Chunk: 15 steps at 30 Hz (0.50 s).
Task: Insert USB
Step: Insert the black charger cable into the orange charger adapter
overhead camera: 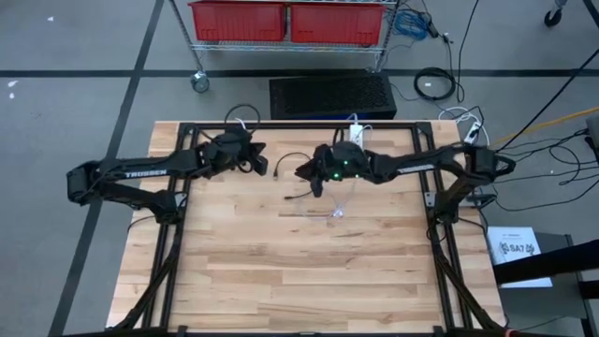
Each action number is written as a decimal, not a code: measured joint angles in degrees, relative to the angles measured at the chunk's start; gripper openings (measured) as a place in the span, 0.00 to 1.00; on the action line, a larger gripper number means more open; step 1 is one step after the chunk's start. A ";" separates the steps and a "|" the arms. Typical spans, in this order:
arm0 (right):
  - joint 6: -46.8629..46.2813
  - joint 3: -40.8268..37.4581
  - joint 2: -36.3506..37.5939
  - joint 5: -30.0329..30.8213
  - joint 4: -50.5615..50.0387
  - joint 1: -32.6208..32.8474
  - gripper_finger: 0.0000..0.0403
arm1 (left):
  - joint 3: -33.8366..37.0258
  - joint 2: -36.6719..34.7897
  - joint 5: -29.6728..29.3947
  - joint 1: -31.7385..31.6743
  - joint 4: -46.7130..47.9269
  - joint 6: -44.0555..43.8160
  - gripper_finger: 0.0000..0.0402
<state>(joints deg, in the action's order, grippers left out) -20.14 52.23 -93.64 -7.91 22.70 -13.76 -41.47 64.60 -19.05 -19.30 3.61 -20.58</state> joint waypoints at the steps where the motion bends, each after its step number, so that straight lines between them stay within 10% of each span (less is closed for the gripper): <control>1: -3.13 -0.66 -1.09 0.02 2.28 -0.02 0.16 | 0.08 0.02 0.02 0.01 0.60 -0.02 0.00; 8: -13.05 6.60 -9.64 0.69 -5.60 -1.31 0.24 | 3.07 -0.84 -0.98 0.04 0.21 -1.55 0.00; 15: 0.70 18.00 -14.68 9.93 -23.12 -5.53 0.36 | 8.42 -4.85 1.25 0.32 -4.08 -2.97 0.00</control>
<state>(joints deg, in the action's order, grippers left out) -19.44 70.23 -108.32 2.02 -0.42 -19.29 -33.05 59.74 -17.80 -18.98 -0.47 -23.55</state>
